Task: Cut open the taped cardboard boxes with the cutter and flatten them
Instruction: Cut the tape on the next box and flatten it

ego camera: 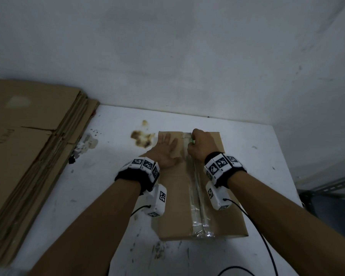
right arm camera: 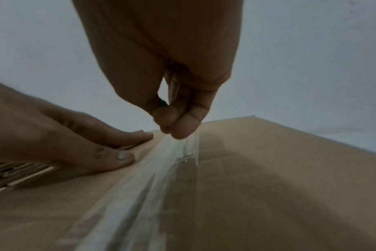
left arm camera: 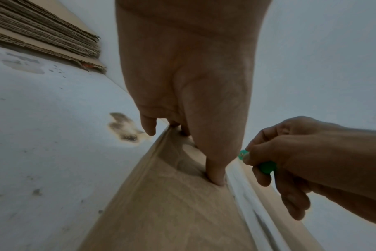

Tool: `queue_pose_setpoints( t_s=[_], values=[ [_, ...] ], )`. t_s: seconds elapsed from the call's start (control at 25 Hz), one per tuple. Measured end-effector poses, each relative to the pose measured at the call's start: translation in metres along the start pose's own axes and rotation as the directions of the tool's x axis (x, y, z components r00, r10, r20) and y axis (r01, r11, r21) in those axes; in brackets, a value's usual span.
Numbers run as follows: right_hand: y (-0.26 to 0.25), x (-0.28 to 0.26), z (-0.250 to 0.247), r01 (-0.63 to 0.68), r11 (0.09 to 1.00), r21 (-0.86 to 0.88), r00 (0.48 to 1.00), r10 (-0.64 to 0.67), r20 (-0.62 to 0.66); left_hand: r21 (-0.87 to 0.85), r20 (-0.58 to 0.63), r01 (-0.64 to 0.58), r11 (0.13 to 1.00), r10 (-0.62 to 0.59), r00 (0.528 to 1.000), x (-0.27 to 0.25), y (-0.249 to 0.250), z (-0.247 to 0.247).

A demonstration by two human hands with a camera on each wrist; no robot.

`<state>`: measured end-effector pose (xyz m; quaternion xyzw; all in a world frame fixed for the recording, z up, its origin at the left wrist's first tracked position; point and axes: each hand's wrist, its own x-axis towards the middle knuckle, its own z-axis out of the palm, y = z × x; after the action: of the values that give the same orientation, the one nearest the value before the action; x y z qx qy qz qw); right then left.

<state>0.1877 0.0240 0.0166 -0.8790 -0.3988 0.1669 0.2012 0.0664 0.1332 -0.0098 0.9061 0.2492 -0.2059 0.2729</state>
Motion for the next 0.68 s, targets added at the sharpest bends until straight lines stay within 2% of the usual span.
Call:
queue_pose_setpoints(
  t_s=[0.12,0.28,0.44,0.6,0.68],
  values=[
    [0.006,-0.015,-0.002,-0.040,0.999,0.026,0.999,0.040,0.024,0.029,-0.012,-0.017,0.999,0.017,1.000,-0.001,0.000,0.001],
    [0.011,-0.055,0.001,-0.066,0.998,0.007,0.989,0.064,0.137,0.053,-0.024,-0.016,0.998,0.017,1.000,0.003,-0.004,0.006],
    [0.018,-0.121,-0.002,-0.070,0.996,0.054,0.973,0.056,0.225,0.065,-0.019,-0.011,0.998,0.013,1.000,0.005,-0.003,0.006],
    [0.027,-0.191,-0.005,-0.146,0.975,0.165,0.914,0.070,0.399,0.112,-0.025,0.007,0.994,-0.005,1.000,0.007,-0.003,0.008],
    [0.032,-0.216,-0.001,-0.110,0.982,0.155,0.924,0.043,0.380,0.118,-0.039,0.020,0.993,-0.016,0.999,0.006,-0.002,0.009]
  ],
)
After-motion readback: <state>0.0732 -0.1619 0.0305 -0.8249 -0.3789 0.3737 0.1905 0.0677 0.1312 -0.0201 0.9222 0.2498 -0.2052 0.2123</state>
